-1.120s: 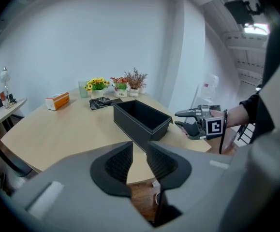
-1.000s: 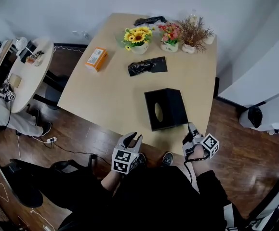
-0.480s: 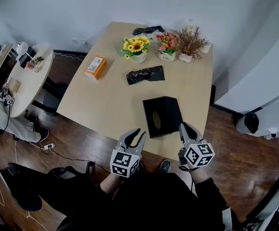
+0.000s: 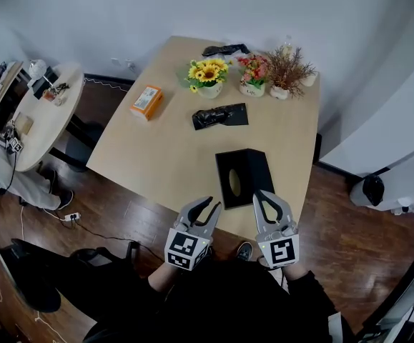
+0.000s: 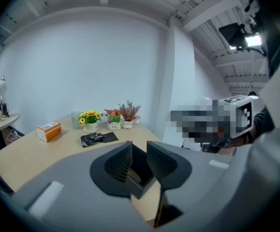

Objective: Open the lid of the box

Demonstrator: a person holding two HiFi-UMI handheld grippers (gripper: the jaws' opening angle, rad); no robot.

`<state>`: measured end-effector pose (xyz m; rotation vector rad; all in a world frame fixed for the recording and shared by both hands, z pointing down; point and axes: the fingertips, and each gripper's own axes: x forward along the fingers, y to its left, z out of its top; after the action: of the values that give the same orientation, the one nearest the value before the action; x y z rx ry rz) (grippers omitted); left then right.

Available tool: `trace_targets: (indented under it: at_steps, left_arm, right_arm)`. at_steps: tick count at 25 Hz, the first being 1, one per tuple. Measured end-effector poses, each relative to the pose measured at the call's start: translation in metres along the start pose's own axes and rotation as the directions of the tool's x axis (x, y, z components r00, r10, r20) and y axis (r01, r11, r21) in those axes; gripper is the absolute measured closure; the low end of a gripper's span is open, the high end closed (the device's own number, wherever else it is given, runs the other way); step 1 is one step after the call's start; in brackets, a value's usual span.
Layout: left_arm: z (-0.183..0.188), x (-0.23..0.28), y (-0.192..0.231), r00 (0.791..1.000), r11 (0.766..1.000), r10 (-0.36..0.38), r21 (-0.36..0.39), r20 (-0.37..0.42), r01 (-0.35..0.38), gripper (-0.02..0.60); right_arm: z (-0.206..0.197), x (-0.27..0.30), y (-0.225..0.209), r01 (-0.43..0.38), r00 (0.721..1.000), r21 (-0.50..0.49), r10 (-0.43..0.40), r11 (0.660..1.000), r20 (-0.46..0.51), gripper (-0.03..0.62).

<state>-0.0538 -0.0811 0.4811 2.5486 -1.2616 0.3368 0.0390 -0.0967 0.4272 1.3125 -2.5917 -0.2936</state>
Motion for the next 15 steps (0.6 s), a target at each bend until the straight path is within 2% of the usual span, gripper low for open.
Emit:
trace_targets:
  at_steps: [2,3,4,5,6,8,9,11,15]
  left_arm:
    - [0.008,-0.002,-0.003,1.000,1.000,-0.005,0.031,0.025,0.004,0.508]
    - [0.011,-0.003,-0.005,0.999,0.999,-0.007,0.048,0.038,0.005,0.502]
    - [0.015,-0.003,-0.007,0.999,0.998,-0.009,0.065,0.053,0.006,0.490]
    - [0.018,-0.004,-0.009,0.998,0.997,-0.011,0.081,0.066,0.006,0.449]
    - [0.020,-0.005,-0.010,0.997,0.995,-0.013,0.095,0.077,0.005,0.373]
    - [0.024,-0.006,-0.012,0.996,0.993,-0.011,0.118,0.089,0.001,0.300]
    - [0.026,-0.006,-0.013,0.995,0.992,-0.011,0.126,0.095,-0.001,0.291]
    - [0.032,-0.008,-0.015,0.993,0.990,-0.020,0.138,0.116,0.004,0.293]
    - [0.040,-0.013,-0.023,0.988,0.983,-0.044,0.182,0.149,0.016,0.295]
  right_arm:
    - [0.006,-0.003,0.008,-0.023,1.000,-0.083,0.022,0.996,-0.015,0.574]
    - [0.009,-0.004,0.011,-0.029,1.000,-0.092,0.027,0.995,-0.014,0.574]
    - [0.013,-0.005,0.013,-0.029,1.000,-0.078,0.029,0.997,0.004,0.574]
    - [0.018,-0.006,0.015,-0.023,0.999,-0.041,0.025,0.999,0.042,0.566]
    - [0.024,-0.005,0.015,-0.018,0.996,0.003,0.018,1.000,0.085,0.530]
    - [0.026,-0.003,0.016,-0.031,0.995,0.011,0.030,0.999,0.094,0.412]
    - [0.022,-0.003,0.017,-0.045,0.997,-0.026,0.047,0.999,0.061,0.378]
    - [0.016,-0.004,0.018,-0.061,0.998,-0.072,0.062,0.996,0.018,0.376]
    - [0.024,-0.007,0.017,-0.030,0.996,0.001,0.030,1.000,0.088,0.396]
